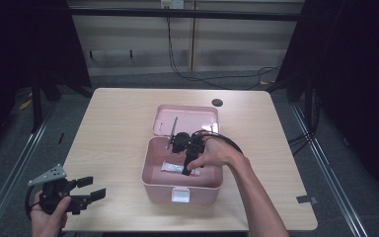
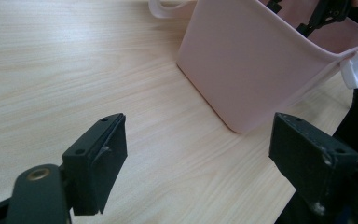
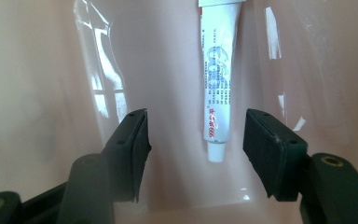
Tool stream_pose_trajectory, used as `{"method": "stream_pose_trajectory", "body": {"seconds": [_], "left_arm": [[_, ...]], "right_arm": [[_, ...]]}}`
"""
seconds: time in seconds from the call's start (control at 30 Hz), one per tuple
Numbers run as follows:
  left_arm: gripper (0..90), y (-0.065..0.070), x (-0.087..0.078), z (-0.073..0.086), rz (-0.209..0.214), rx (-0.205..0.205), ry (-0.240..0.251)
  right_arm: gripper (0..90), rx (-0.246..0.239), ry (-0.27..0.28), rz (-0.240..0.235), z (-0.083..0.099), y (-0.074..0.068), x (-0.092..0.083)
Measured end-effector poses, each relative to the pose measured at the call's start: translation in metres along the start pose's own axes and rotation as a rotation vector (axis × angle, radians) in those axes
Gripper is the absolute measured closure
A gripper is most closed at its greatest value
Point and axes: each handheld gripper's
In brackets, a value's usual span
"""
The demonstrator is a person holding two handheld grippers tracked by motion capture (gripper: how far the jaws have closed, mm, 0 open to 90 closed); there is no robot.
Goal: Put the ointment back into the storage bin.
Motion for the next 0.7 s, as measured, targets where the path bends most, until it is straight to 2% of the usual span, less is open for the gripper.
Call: {"method": "stream_pose_trajectory", "body": {"seconds": [0.27, 0.7], "left_arm": [[19.1, 0.000, 0.000, 0.000, 0.000, 0.002, -0.002], [19.1, 0.000, 0.000, 0.000, -0.002, 0.001, -0.002]], "right_arm": [[40.5, 0.009, 0.007, -0.006, 0.005, -0.002, -0.012], [39.2, 0.019, 0.004, 0.020, 0.013, -0.007, -0.034]]}}
Point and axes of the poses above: each handheld gripper's, and its own axes: x roughly forward along the jaws, z roughly out of its underside, y roughly to its right, and after that the axes turned 13 degrees about -x, right-handed
